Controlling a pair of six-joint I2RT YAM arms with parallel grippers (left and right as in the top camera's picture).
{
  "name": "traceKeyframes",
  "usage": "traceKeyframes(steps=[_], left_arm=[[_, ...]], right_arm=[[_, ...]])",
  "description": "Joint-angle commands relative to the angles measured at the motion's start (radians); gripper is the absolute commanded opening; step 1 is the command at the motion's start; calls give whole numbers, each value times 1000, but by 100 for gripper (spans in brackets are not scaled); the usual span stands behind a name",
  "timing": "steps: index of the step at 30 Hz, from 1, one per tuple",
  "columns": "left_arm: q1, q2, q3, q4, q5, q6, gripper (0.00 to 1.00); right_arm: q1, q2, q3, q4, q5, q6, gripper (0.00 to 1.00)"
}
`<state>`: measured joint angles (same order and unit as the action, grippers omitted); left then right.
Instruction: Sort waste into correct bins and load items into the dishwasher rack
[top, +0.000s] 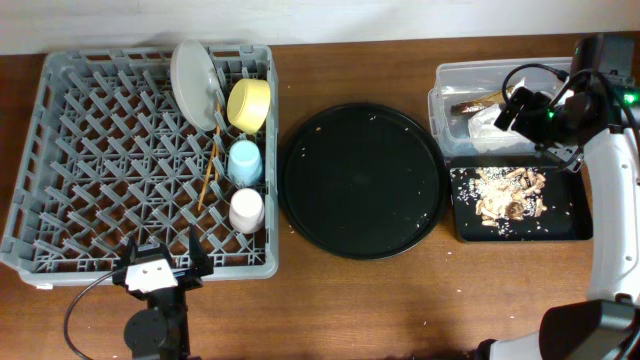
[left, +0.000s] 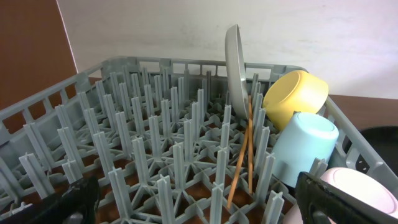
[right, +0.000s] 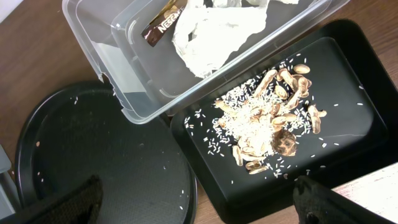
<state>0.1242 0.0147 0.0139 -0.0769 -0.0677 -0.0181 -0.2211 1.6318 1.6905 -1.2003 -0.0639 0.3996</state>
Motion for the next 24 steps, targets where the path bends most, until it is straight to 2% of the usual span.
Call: traceKeyframes(steps=[1,7,11,14,17,19,24], left_arm=[[2,-10,-5,1,-8,19,99],[2,-10,-5,1,-8,19,99],[2,-10,-5,1,-8,19,99],[2,-10,-5,1,-8,19,99],[2,-10,-5,1,-8,19,99],[2,-10,-5,1,-8,19,99],[2,-10,-5,1,-8,19,99]], right_arm=[[-2,-2,8,0,13,-2,99],[-2,-2,8,0,42,-8,98],[32,-37,3,98,48,-215,98],[105,-101,-23,170,168,-237,98],[184,-231,-168,342,185,-335,98],[197,-334,-308,462,178,-337,98],[210,-720,-769,711,150,-344,99]])
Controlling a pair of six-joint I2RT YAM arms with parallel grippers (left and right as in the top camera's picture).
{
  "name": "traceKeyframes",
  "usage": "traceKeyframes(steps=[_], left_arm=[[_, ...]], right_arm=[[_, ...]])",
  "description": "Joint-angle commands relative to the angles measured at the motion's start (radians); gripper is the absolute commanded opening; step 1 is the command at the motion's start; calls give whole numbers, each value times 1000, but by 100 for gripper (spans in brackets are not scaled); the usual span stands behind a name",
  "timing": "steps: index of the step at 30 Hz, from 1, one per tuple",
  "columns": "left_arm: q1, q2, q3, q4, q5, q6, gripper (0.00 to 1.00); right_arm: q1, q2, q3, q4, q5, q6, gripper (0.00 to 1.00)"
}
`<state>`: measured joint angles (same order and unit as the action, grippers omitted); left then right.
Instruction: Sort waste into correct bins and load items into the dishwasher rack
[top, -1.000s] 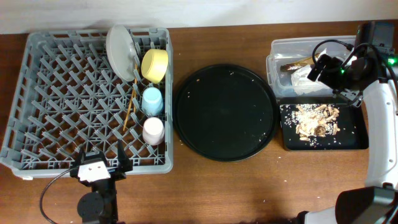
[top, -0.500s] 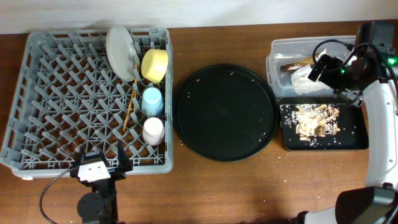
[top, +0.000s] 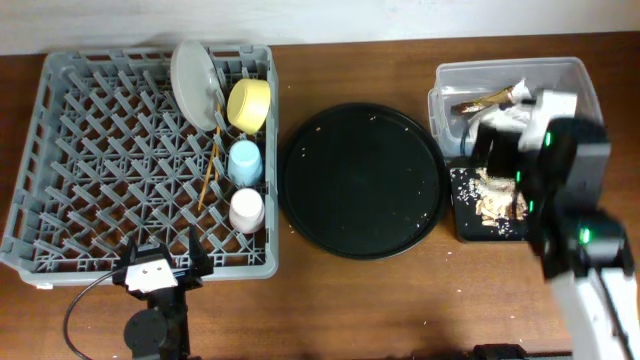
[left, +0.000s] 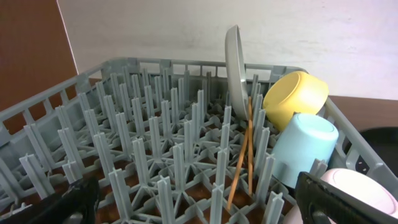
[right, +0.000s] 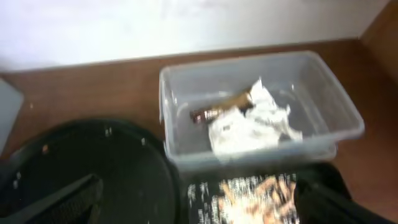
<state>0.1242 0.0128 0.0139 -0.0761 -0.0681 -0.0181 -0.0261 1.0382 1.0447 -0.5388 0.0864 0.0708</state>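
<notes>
The grey dishwasher rack (top: 60, 200) holds a grey plate (left: 234, 62) on edge, a yellow bowl (left: 295, 96), a blue cup (left: 305, 146), a pale pink cup (left: 360, 190) and wooden chopsticks (left: 239, 162). My left gripper (left: 199, 211) is open and empty at the rack's front edge. The clear bin (right: 180, 87) contains crumpled paper (right: 255, 121) and a brown wrapper (right: 221, 106). In front of it, the black bin (top: 470, 225) holds rice and food scraps (right: 261, 193). My right gripper (right: 199, 208), blurred, hangs open and empty over the black bin.
A round black tray (top: 360, 180) with a few crumbs lies between the rack and the bins. The right arm (top: 555, 170) covers most of the black bin in the overhead view. The wall runs behind the table.
The right arm has moved from the back right of the bins to over the black bin. Its camera now looks toward the wall, not down. The left arm is unmoved.
</notes>
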Motion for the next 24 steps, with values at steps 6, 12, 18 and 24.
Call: traceKeyframes(steps=[6,12,18,24], left_arm=[[2,-8,-5,0,-8,19,99],[2,-8,-5,0,-8,19,99],[2,-8,-5,0,-8,19,99],[2,-8,-5,0,-8,19,99]], right_arm=[[80,-565,-558,259,0,-14,98],[80,-827,-855,392,1,-15,98],[80,-1019,-1039,473,-2,-12,98],[80,-1035,-1039,465,-3,-11,98]])
